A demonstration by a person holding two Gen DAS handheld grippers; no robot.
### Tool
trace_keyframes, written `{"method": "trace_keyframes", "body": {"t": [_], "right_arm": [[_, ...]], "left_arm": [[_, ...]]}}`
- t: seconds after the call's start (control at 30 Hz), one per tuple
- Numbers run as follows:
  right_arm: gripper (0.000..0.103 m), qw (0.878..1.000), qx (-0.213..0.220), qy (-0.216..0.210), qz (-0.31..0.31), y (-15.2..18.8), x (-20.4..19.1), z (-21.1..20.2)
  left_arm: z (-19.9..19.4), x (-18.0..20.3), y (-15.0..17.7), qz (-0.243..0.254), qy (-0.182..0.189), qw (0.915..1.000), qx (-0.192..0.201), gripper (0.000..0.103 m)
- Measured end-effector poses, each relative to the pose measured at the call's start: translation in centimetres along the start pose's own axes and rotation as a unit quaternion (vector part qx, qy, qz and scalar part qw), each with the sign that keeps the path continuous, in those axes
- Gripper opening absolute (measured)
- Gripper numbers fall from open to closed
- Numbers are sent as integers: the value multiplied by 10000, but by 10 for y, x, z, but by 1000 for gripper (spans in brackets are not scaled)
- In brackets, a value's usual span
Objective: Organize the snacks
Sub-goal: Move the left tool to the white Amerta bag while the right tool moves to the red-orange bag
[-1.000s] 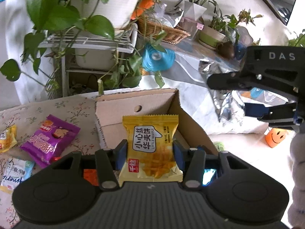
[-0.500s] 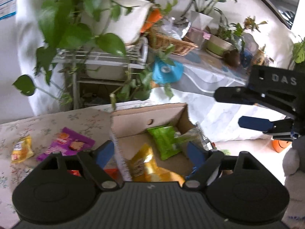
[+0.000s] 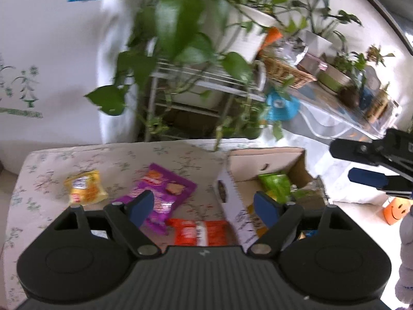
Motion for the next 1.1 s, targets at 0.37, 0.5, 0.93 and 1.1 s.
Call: {"method": "trace_keyframes", "body": {"t": [0.37, 0.5, 0.93, 1.1], "right_arm": [[86, 9980, -347, -153, -507, 14, -32, 18], [87, 9968, -520, -255, -553, 18, -40, 26], [90, 9857, -1459, -839, -5, 43, -58, 64], [90, 9820, -1714, -712, 340, 56, -62, 81]], "left_arm": [[-6, -58, 12, -245, -412, 9987, -149, 85], [-3, -72, 16, -291, -474, 9981, -259, 85], [34, -97, 31, 389, -867, 9934, -643, 85], [53, -97, 31, 688, -688, 9925, -741, 85]]}}
Point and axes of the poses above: each gripper's, at about its wrist camera, not at the fingertips, and z roughly the way its jaws point, x to its right, y to its underside, the point moved 1 cm from there along z, roughly the way its jaws point, and after that the axes turned 10 degrees about -x, right-handed, at the moved point
